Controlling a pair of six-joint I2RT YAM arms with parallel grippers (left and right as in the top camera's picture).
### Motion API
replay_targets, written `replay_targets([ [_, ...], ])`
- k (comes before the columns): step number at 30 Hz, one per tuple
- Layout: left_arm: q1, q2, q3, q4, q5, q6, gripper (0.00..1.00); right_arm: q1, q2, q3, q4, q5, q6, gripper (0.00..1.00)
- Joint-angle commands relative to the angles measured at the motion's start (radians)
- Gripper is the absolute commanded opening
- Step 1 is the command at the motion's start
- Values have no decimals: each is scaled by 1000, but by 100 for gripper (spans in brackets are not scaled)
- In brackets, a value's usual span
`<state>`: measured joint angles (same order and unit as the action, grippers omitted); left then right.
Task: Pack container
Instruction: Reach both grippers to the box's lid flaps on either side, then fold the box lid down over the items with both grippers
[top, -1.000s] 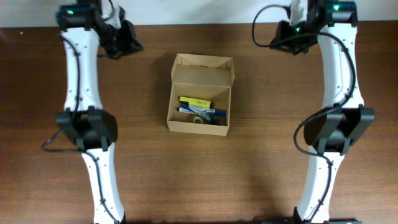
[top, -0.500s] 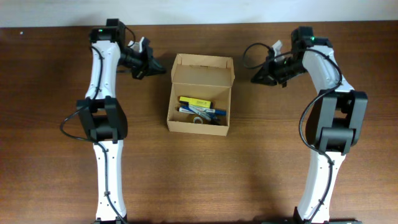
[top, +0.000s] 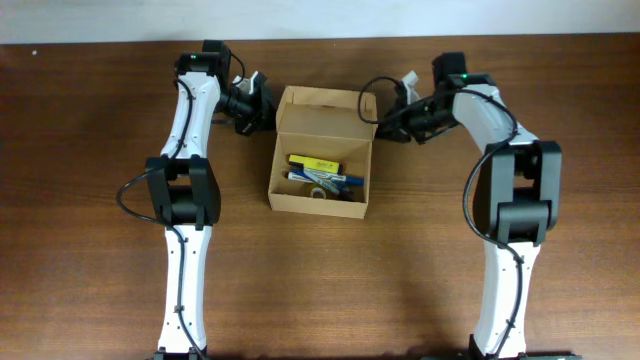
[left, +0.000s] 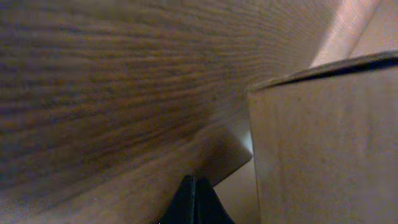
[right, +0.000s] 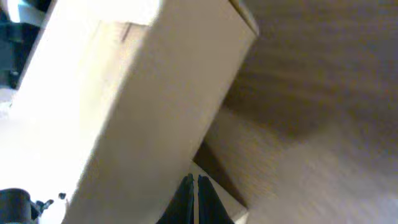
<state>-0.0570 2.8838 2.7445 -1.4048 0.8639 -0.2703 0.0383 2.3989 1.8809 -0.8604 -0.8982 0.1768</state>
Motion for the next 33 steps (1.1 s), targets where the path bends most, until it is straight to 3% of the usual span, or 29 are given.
replay_targets([
  [1, 2, 12, 3, 41, 24, -5, 1, 2, 16, -3, 92, -112, 17, 4],
  [5, 2, 12, 3, 134, 151, -13, 1, -9, 16, -2, 182, -142, 24, 4],
  [16, 2, 11, 32, 141, 217, -58, 1, -46, 1, 31, 193, -221, -10, 4],
  [26, -6, 11, 298, 50, 233, 26, 2, -11, -55, 131, 55, -207, -103, 4],
  [33, -6, 3, 394, -115, 232, 125, 2, 24, -101, 274, -203, -44, -236, 4],
])
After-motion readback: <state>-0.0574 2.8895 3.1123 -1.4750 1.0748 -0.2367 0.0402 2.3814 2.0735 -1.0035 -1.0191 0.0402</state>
